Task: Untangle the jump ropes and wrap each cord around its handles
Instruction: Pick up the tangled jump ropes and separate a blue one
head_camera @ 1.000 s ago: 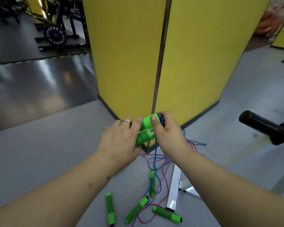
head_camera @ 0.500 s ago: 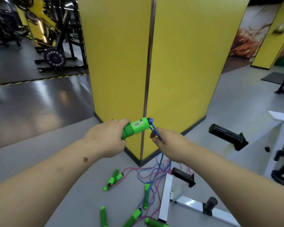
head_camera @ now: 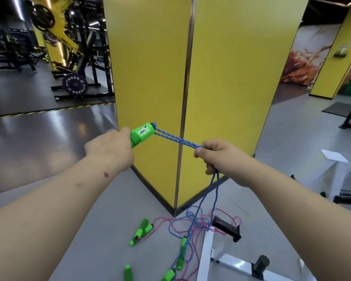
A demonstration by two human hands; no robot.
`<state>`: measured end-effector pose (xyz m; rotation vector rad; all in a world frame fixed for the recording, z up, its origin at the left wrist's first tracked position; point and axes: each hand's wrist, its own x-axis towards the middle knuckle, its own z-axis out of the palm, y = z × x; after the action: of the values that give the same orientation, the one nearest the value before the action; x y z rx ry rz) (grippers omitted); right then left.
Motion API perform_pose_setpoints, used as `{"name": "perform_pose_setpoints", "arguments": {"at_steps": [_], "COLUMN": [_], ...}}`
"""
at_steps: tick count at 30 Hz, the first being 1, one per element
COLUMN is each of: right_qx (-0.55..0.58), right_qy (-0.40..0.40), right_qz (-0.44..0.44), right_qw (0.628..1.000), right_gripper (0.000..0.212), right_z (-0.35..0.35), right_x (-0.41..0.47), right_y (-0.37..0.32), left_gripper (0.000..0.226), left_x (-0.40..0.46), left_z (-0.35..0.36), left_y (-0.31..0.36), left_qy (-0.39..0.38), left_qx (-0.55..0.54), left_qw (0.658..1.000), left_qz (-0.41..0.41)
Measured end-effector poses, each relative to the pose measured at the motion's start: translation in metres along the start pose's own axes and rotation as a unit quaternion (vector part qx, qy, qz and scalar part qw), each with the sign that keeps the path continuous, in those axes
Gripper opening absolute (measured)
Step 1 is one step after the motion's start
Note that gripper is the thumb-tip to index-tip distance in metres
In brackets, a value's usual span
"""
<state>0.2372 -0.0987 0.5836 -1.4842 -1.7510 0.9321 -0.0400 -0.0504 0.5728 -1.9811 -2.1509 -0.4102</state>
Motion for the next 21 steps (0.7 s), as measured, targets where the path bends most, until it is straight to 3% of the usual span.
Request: {"name": "perform_pose_setpoints", "arguments": {"at_steps": [3, 5, 6, 7, 10, 12, 14, 16, 19, 21], "right_qx": [0.132, 0.227, 0.267, 0.303, 0.378, 0.405, 0.412, 0.410, 0.253, 0.220], "right_qy": [0.000, 0.021, 0.029, 0.033, 0.032, 0.041, 0.055, 0.065, 0.118, 0.122], "right_qz": [0.025, 0.023, 0.020, 0.018, 0.014, 0.012, 0.002, -0.014, -0.056, -0.050], "right_qw": [0.991, 0.973, 0.963, 0.952, 0.925, 0.913, 0.909, 0.910, 0.959, 0.967], "right_gripper": [0.024, 0.027, 0.027, 0.027, 0.021, 0.020, 0.020, 0.020, 0.022, 0.021], "right_z": [0.004, 0.008, 0.010, 0.013, 0.022, 0.024, 0.022, 0.020, 0.017, 0.017], "right_x": [0.003, 0.007, 0.009, 0.012, 0.017, 0.019, 0.020, 0.019, 0.020, 0.020], "right_y": [0.001, -0.008, -0.013, -0.020, -0.035, -0.044, -0.050, -0.051, -0.041, -0.033], "left_gripper": [0.028, 0.021, 0.017, 0.014, 0.033, 0.047, 0.041, 0.025, 0.014, 0.005], "left_x": [-0.002, -0.011, -0.018, -0.026, -0.047, -0.054, -0.055, -0.054, -0.051, -0.047], "left_z": [-0.015, -0.020, -0.021, -0.021, -0.015, -0.007, -0.004, -0.005, -0.016, -0.029], "left_y": [0.007, 0.025, 0.036, 0.048, 0.081, 0.096, 0.104, 0.104, 0.100, 0.101], "left_qy": [-0.028, -0.086, -0.127, -0.175, -0.282, -0.286, -0.279, -0.299, -0.342, -0.327], "left_qx": [-0.050, -0.165, -0.256, -0.366, -0.641, -0.718, -0.768, -0.782, -0.768, -0.773], "left_qw": [0.998, 0.982, 0.958, 0.913, 0.711, 0.632, 0.574, 0.543, 0.539, 0.539], "left_qz": [-0.019, -0.025, -0.031, -0.042, -0.066, -0.058, -0.061, -0.065, -0.062, -0.069]}}
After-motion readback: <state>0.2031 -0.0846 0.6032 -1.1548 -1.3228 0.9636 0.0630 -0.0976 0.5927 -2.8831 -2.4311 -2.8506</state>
